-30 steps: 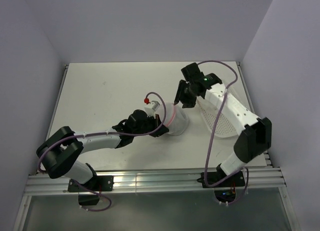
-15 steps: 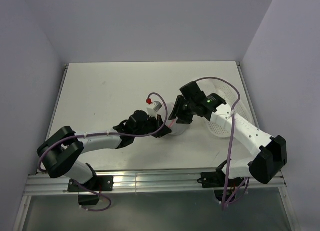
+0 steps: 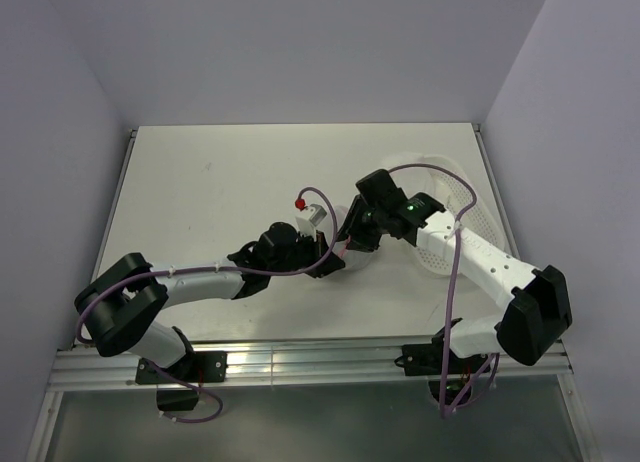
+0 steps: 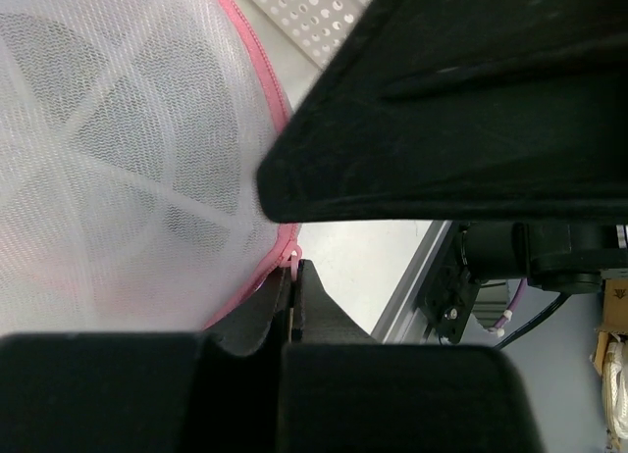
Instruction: Place the bra in the laundry bag and zip it closed
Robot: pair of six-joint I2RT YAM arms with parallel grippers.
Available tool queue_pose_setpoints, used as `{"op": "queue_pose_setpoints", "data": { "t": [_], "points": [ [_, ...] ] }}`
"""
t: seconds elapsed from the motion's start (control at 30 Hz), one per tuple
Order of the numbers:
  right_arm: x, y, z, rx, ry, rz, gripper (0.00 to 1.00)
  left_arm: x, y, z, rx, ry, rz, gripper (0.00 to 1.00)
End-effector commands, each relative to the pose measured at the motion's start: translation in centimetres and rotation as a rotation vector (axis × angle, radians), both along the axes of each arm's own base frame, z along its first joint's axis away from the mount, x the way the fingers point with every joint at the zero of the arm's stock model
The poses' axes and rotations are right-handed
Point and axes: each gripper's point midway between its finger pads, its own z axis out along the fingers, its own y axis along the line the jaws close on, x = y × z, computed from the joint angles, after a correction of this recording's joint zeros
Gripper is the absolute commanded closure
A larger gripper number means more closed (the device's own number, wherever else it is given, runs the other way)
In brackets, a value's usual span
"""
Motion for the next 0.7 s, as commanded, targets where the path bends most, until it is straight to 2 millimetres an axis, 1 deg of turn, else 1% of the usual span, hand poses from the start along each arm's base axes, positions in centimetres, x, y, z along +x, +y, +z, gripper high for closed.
{"op": "queue_pose_setpoints", "data": {
  "t": [0.0, 0.17, 0.3, 0.53, 0.67],
  "points": [
    [0.8, 0.7, -0.3, 0.014, -0.019, -0.019, 0.54, 0.0, -1.2, 3.3, -0.089, -0.055, -0.024, 1.0],
    [0.5, 0.3, -0.9, -0.012, -0.002, -0.021, 0.54, 0.1, -1.0, 3.2, -0.081, -0.057, -0.019, 1.0],
    [0.1, -0.3, -0.6, -0.013, -0.018, -0.03, 0.54, 0.0, -1.1, 2.9, -0.078, -0.05, -0.02, 1.0],
    [-0.8, -1.1, -1.6, -0.033, 0.001, -0.036, 0.54, 0.0, -1.1, 2.7, -0.081, -0.045, -0.018, 1.0],
    [-0.8, -1.4, -1.0, -0.033, -0.014, -0.049, 0.54, 0.0, -1.1, 2.5, -0.076, -0.04, -0.02, 1.0]
  ]
}}
